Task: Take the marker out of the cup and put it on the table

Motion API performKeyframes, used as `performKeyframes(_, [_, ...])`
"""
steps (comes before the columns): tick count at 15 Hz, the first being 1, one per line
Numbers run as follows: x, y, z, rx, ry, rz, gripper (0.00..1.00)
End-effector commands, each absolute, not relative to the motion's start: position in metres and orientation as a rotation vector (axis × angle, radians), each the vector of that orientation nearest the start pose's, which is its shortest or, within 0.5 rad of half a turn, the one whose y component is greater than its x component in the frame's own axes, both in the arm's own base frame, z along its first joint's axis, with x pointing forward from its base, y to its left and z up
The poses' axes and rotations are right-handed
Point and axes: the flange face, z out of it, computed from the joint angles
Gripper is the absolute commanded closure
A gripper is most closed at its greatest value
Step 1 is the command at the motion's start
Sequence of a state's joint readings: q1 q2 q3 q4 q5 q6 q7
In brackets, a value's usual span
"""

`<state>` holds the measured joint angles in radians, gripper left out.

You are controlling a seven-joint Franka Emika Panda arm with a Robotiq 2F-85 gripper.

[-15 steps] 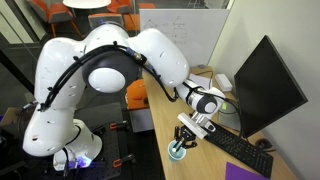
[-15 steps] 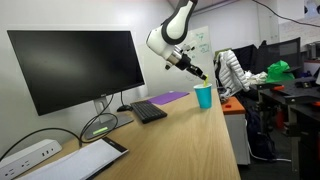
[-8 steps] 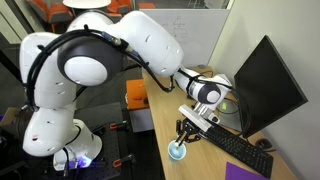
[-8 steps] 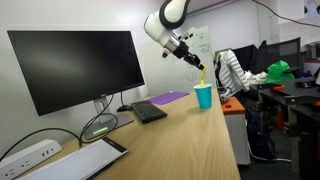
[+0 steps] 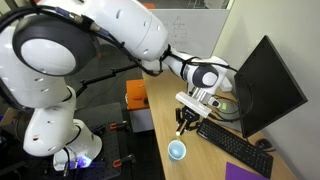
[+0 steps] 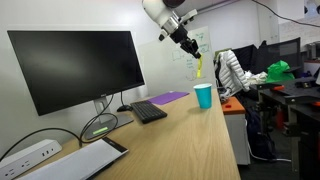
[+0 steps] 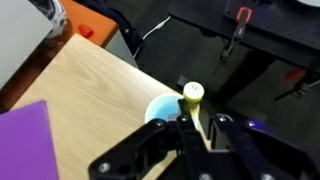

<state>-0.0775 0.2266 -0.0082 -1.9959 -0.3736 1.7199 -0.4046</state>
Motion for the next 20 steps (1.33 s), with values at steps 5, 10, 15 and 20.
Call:
performKeyframes(5, [0.542, -0.002, 0.294, -2.991, -1.133, 0.498, 0.96])
performKeyframes(10, [0.557, 0.036, 0.246, -2.903, -1.282, 0.378, 0.96])
performKeyframes(15, [0.562, 0.051, 0.212, -2.885, -1.298, 0.389, 0.96])
performKeyframes(20, [0.563, 0.051, 0.202, -2.913, -1.256, 0.4, 0.96])
